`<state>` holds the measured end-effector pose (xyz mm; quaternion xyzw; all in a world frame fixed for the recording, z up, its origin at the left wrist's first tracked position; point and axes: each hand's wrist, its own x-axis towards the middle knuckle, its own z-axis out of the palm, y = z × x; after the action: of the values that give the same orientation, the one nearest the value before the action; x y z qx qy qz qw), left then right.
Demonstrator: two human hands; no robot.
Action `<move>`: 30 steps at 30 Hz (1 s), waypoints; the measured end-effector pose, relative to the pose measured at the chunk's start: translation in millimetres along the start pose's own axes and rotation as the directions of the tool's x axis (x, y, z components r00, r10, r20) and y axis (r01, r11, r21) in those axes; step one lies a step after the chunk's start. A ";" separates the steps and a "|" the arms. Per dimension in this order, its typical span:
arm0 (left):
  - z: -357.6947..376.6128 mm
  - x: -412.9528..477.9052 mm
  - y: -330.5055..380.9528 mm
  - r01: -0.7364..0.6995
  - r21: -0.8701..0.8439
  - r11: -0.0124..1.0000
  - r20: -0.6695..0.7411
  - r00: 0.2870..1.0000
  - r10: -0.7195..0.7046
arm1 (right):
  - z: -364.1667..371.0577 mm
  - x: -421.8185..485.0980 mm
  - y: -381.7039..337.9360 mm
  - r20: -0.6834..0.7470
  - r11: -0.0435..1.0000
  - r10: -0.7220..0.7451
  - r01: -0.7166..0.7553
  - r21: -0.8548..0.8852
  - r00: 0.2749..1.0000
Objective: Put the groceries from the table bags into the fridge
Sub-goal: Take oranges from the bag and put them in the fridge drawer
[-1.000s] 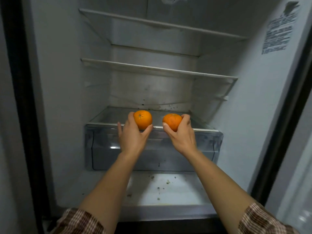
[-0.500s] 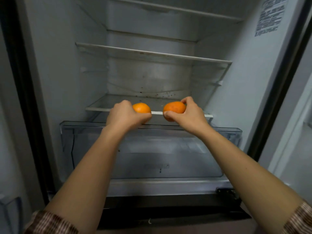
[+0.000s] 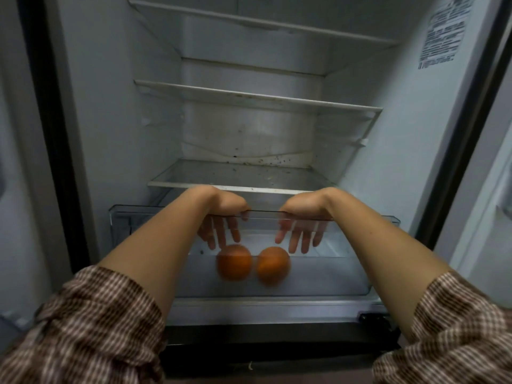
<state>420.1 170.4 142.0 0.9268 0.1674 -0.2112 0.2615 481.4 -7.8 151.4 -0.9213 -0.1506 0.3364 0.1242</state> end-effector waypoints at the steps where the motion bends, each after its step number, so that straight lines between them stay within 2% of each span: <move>1: 0.1 -1.8 -0.1 0.003 0.005 1.000 0.013 1.000 -0.003 | -0.1 0.1 -0.7 0.003 1.000 0.002 -0.002 0.003 1.000; 4: 3.0 -1.8 -0.7 -0.018 -0.019 1.000 -0.015 1.000 0.018 | 5.2 0.2 -0.6 -0.097 1.000 -0.010 0.013 0.026 0.995; 6: 8.4 -3.1 -2.5 -0.099 -0.043 0.994 -0.177 0.980 0.090 | 12.5 0.7 2.5 -0.291 0.992 -0.084 0.106 0.063 0.953; 7: 13.4 -5.4 -4.3 -0.158 -0.018 0.987 -0.324 0.935 0.143 | 17.5 0.1 4.9 -0.427 0.981 -0.137 0.181 0.066 0.894; 8: 20.1 -10.1 -6.6 -0.205 0.054 0.977 -0.496 0.844 0.205 | 23.0 -2.4 7.3 -0.568 0.968 -0.188 0.251 0.033 0.802; 9: 27.6 -15.7 -9.4 -0.221 0.138 0.965 -0.643 0.721 0.257 | 29.3 -6.0 9.6 -0.682 0.956 -0.234 0.292 -0.031 0.693; 10: 36.1 -22.7 -12.1 -0.222 0.188 0.957 -0.736 0.613 0.287 | 36.6 -10.3 11.1 -0.754 0.948 -0.268 0.303 -0.096 0.599; 11: 45.1 -30.4 -15.8 -0.226 0.217 0.950 -0.785 0.538 0.307 | 45.4 -15.5 12.1 -0.794 0.939 -0.297 0.314 -0.141 0.531; 14: 73.3 -57.3 -28.6 -0.221 0.279 0.934 -0.829 0.435 0.351 | 75.0 -38.3 12.9 -0.834 0.899 -0.369 0.387 -0.207 0.411; 18: 111.8 -115.1 -56.7 -0.264 0.218 0.940 -0.873 0.377 0.309 | 126.0 -75.9 11.9 -0.838 0.833 -0.453 0.480 -0.276 0.304; 20: 136.7 -150.4 -75.1 -0.242 0.235 0.941 -0.883 0.352 0.311 | 159.3 -94.7 9.8 -0.825 0.793 -0.487 0.541 -0.279 0.288; 23: 175.1 -202.8 -113.8 -0.147 0.284 0.948 -0.879 0.355 0.318 | 214.2 -119.8 -0.7 -0.789 0.723 -0.556 0.620 -0.305 0.260; 28: 221.9 -290.0 -196.4 0.029 0.292 0.956 -0.897 0.355 0.263 | 304.1 -162.4 -42.6 -0.683 0.594 -0.682 0.744 -0.307 0.262; 30: 232.7 -324.5 -230.1 0.080 0.272 0.959 -0.913 0.337 0.231 | 338.9 -177.9 -67.3 -0.643 0.518 -0.737 0.787 -0.335 0.211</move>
<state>-24.8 162.1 22.0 0.9118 0.2131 0.3510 -0.0009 116.0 33.4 25.5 -0.7707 -0.5088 -0.1568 0.3502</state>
